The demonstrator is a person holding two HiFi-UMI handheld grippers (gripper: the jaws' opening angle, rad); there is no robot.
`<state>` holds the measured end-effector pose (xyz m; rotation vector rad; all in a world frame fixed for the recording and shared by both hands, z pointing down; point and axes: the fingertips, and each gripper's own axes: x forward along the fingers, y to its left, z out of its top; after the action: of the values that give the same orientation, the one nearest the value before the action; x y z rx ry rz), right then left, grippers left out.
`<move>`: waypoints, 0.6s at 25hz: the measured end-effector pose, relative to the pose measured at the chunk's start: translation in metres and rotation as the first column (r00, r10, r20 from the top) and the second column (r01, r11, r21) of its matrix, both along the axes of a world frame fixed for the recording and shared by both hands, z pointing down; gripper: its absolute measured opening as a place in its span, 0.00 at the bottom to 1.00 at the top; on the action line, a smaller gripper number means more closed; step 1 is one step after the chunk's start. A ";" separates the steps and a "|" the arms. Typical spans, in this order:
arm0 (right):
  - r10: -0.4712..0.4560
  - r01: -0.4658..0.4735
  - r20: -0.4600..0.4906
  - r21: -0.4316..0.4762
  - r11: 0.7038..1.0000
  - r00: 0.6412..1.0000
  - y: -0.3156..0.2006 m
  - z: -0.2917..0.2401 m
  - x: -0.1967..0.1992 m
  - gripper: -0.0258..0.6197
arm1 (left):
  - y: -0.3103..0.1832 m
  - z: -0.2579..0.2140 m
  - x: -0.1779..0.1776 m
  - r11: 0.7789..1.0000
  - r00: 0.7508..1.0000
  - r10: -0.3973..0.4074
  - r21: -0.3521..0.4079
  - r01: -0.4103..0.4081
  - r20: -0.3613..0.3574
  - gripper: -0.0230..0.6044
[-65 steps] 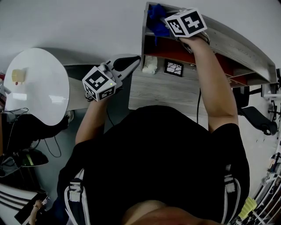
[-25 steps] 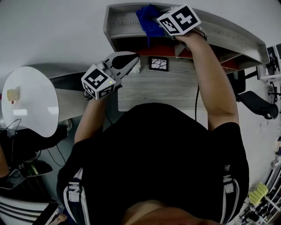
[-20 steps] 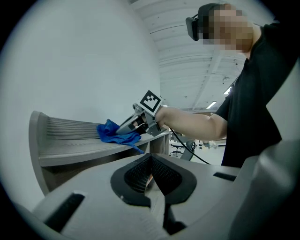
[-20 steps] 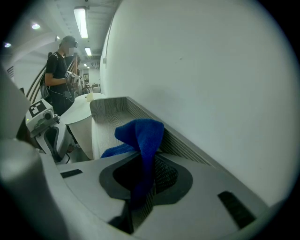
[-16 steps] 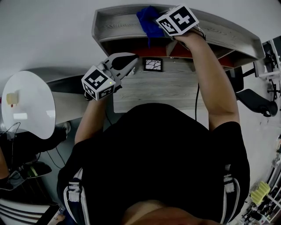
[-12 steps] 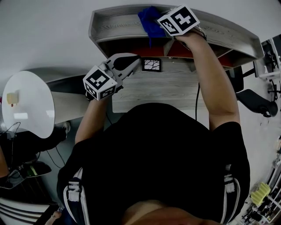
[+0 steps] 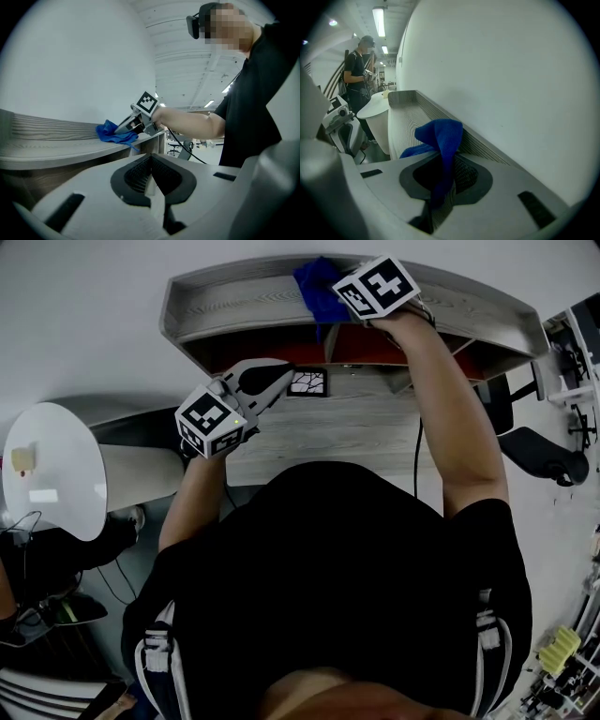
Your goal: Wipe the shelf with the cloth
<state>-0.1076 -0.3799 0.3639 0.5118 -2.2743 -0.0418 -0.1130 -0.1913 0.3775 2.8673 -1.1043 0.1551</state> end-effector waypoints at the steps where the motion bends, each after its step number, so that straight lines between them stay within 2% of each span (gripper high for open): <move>1: 0.002 -0.002 0.003 -0.001 1.000 1.000 -0.003 -0.001 0.008 0.12 | -0.003 0.000 0.009 1.000 1.000 0.004 -0.002 -0.004 0.002 0.06; 15: 0.030 -0.030 0.036 -0.017 0.999 0.999 -0.029 -0.001 0.066 0.12 | -0.035 0.008 0.068 0.998 0.998 0.059 -0.030 -0.059 0.017 0.06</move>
<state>-0.0416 -0.4092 0.3631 0.5421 -2.2997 0.0012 -0.0448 -0.2264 0.3858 2.8792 -1.0119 0.1993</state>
